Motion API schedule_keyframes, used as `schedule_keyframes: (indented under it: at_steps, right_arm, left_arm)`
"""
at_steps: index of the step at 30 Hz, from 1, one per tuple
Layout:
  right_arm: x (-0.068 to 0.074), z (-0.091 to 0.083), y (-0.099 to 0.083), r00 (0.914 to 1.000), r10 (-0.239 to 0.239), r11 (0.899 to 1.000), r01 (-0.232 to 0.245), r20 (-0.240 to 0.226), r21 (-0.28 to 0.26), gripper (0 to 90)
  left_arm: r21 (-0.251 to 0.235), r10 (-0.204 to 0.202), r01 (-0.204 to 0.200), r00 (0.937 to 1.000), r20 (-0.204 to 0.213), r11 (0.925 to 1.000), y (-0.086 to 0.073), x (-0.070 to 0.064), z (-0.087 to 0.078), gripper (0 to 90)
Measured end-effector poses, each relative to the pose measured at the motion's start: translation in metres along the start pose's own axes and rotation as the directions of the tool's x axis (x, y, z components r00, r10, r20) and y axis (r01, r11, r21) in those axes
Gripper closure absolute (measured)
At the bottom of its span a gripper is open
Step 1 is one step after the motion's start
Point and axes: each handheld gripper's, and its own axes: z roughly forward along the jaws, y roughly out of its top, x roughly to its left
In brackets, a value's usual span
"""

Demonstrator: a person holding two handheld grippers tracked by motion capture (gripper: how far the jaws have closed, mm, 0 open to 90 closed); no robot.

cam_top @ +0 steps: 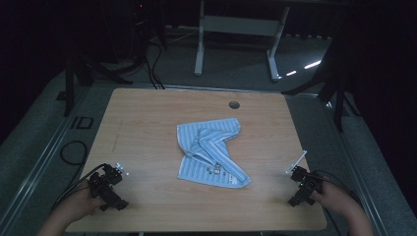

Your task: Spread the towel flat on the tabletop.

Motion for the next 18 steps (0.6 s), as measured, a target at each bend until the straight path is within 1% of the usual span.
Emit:
schedule_keyframes:
  at_steps: [1, 3, 5, 6, 7, 8, 10, 13, 14, 16, 18]
  right_arm:
    - [0.0, 0.0, 0.001, 1.0, -0.007, 1.0, 0.007, 0.005, 0.001, 14.9]
    - [0.0, -0.001, 0.004, 0.9999, -0.012, 1.0, 0.012, 0.008, 0.001, 14.6]
    - [0.0, -0.003, 0.006, 0.9997, -0.025, 1.0, 0.025, 0.003, -0.008, 14.4]
    - [0.0, -0.004, 0.007, 0.9998, -0.021, 1.0, 0.021, -0.003, -0.006, 13.7]
    - [0.0, -0.004, 0.007, 0.9998, -0.021, 1.0, 0.021, -0.003, -0.006, 13.7]
    - [0.0, -0.004, 0.008, 0.9998, -0.018, 1.0, 0.018, -0.005, -0.005, 13.4]
    - [0.001, -0.004, 0.012, 0.9997, -0.025, 1.0, 0.025, -0.007, 0.004, 13.2]
    - [0.003, -0.004, 0.016, 0.9995, -0.032, 0.999, 0.032, -0.01, 0.002, 14.6]
    - [0.004, -0.004, 0.017, 0.9993, -0.036, 0.999, 0.036, -0.009, 0.0, 16.4]
    - [0.006, -0.005, 0.02, 0.9988, -0.049, 0.999, 0.049, -0.009, -0.004, 18.0]
    - [0.007, -0.004, 0.024, 0.9985, -0.055, 0.999, 0.055, -0.005, -0.002, 18.1]
  left_arm:
    - [0.003, 0.01, -0.01, 0.9999, -0.001, 0.9999, 0.001, -0.001, 0.0, 0.6]
    - [-0.009, 0.026, -0.026, 0.9996, -0.005, 0.9996, 0.004, -0.003, 0.0, 0.6]
    - [-0.001, 0.03, -0.03, 0.9996, 0.001, 0.9996, 0.007, -0.005, 0.001, 2.8]
    - [-0.002, 0.037, -0.037, 0.9992, -0.012, 0.9993, 0.009, -0.006, 0.002, 3.2]
    - [-0.002, 0.037, -0.037, 0.9992, -0.012, 0.9993, 0.009, -0.006, 0.002, 3.2]
    - [0.001, 0.049, -0.049, 0.9982, -0.034, 0.9988, 0.014, -0.007, 0.003, 3.2]
    - [-0.001, 0.041, -0.041, 0.999, -0.016, 0.9992, 0.019, -0.007, 0.004, 3.2]
    - [-0.011, 0.053, -0.053, 0.9985, -0.01, 0.9985, 0.027, -0.009, 0.004, 3.2]
    - [-0.014, 0.056, -0.056, 0.9984, -0.007, 0.9983, 0.031, -0.01, 0.005, 3.2]
    - [-0.004, 0.067, -0.067, 0.9977, -0.007, 0.9978, 0.039, -0.012, 0.006, 3.2]
    - [0.013, 0.063, -0.063, 0.998, -0.001, 0.9979, 0.046, -0.015, 0.007, 3.2]
